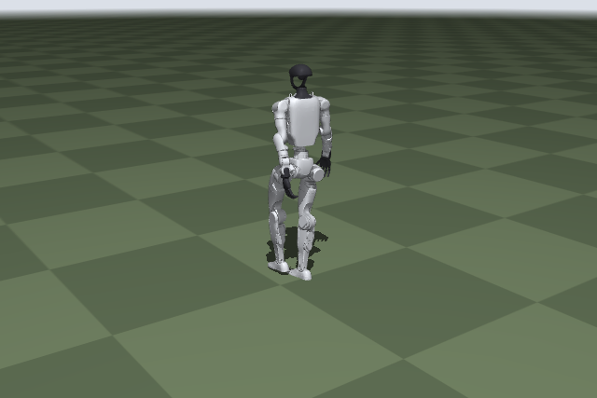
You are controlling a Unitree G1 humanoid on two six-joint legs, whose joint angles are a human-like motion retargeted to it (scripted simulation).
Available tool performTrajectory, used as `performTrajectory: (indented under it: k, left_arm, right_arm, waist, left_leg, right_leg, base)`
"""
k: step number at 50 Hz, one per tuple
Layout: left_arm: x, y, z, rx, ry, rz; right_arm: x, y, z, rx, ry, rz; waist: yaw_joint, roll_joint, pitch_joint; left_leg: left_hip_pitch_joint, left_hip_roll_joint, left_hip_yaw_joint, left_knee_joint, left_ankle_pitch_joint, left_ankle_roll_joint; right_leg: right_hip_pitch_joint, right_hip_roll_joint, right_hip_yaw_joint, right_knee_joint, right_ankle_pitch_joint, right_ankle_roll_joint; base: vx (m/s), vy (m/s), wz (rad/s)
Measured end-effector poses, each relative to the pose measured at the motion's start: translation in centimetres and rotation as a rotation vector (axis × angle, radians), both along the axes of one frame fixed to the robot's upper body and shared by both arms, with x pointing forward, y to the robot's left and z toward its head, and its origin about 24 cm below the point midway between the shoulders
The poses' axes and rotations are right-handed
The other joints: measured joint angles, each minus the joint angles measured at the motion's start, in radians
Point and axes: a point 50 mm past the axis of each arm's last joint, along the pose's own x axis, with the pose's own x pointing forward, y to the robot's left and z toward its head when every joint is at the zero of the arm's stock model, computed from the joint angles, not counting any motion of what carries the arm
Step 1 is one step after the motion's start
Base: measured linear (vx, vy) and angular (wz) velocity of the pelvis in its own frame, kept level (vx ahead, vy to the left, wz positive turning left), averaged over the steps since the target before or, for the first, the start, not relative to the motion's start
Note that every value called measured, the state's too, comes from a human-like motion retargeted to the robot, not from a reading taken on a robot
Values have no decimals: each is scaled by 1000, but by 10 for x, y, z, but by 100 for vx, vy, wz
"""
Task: Walk run
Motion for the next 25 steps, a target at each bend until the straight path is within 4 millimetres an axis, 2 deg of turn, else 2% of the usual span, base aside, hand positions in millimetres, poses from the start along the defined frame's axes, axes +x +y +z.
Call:
performTrajectory:
  k: [2, 4, 7, 8, 10, 13, 15, 17, 18, 20, 22, 23, 25]
  left_arm:
    - [-3, 0, 1, 1, 20, 22]
    - [-3, 0, 1, 6, 21, 36]
    - [6, 3, -2, 18, -10, 40]
    - [11, 5, -3, 24, -26, 37]
    - [22, 8, -6, 41, -60, 34]
    - [35, 10, -9, 65, -107, 61]
    - [44, 12, -11, 75, -134, 103]
    - [60, 16, -13, 77, -170, 146]
    - [73, 20, -15, 78, -195, 160]
    - [98, 27, -16, 81, -251, 168]
    - [130, 33, -17, 85, -336, 139]
    - [147, 35, -16, 82, -386, 114]
    - [183, 38, -12, 76, -500, 47]
  right_arm:
    - [15, -6, 7, -35, -52, 16]
    - [21, -9, 11, -48, -72, 10]
    - [16, -10, 9, -31, -48, -32]
    - [11, -10, 6, -19, -26, -53]
    - [-6, -7, -1, 10, 34, -95]
    - [-49, 3, -15, 50, 181, -146]
    - [-80, 12, -23, 64, 293, -162]
    - [-106, 19, -26, 74, 392, -168]
    - [-116, 21, -27, 83, 432, -168]
    - [-136, 25, -27, 116, 505, -156]
    - [-154, 30, -28, 142, 556, -138]
    - [-163, 31, -28, 144, 573, -136]
    - [-180, 33, -27, 131, 589, -147]
  waist:
    - [8, 14, 10]
    - [21, 10, 14]
    - [35, 0, 14]
    - [46, -1, 10]
    - [71, -1, -3]
    - [139, -5, -36]
    - [132, -5, -56]
    - [105, -12, -44]
    - [94, -27, -32]
    - [71, 25, -32]
    - [85, 89, -34]
    - [74, 100, -32]
    - [11, 119, -27]
  left_leg:
    - [-12, -3, 26, -165, -45, 48]
    - [-14, -36, 36, -303, -115, 59]
    - [7, -66, 71, -399, -162, 35]
    - [14, -67, 63, -379, -148, 53]
    - [22, -31, 145, -314, -126, 92]
    - [43, -35, 19, -291, -37, 88]
    - [55, -32, -58, -242, -60, 95]
    - [90, -33, -55, -197, -106, 105]
    - [121, -37, 12, -185, -127, 117]
    - [194, 9, -4, -219, -154, 115]
    - [225, 74, -22, -234, -172, 99]
    - [242, 81, -21, -237, -179, 96]
    - [275, 78, -55, -246, -191, 94]
  right_leg:
    - [45, 28, 5, -4, -23, -9]
    - [90, 29, -10, -7, -38, -8]
    - [147, 27, -46, 5, -28, 3]
    - [160, 29, -50, 17, -12, 10]
    - [179, 30, -62, 46, 46, 31]
    - [191, 1, -115, 132, 272, 82]
    - [157, -4, -120, 254, 457, 144]
    - [55, 15, -87, 528, 525, 188]
    - [-2, -3, -89, 687, 525, 208]
    - [-63, -18, -179, 755, 525, 196]
    - [-130, 17, -209, 726, 454, 130]
    - [-170, 5, -224, 734, 403, 113]
    - [-253, 4, -222, 716, 304, 133]
  base:
    - [72, -6, -33]
    - [93, -6, -33]
    - [93, -5, -21]
    - [83, -5, -33]
    - [94, -5, -59]
    - [112, -2, -105]
    - [113, 2, -45]
    - [87, -2, -3]
    - [85, -2, 7]
    - [92, 2, -7]
    - [68, 4, -33]
    - [61, 4, 47]
    - [75, 2, 133]
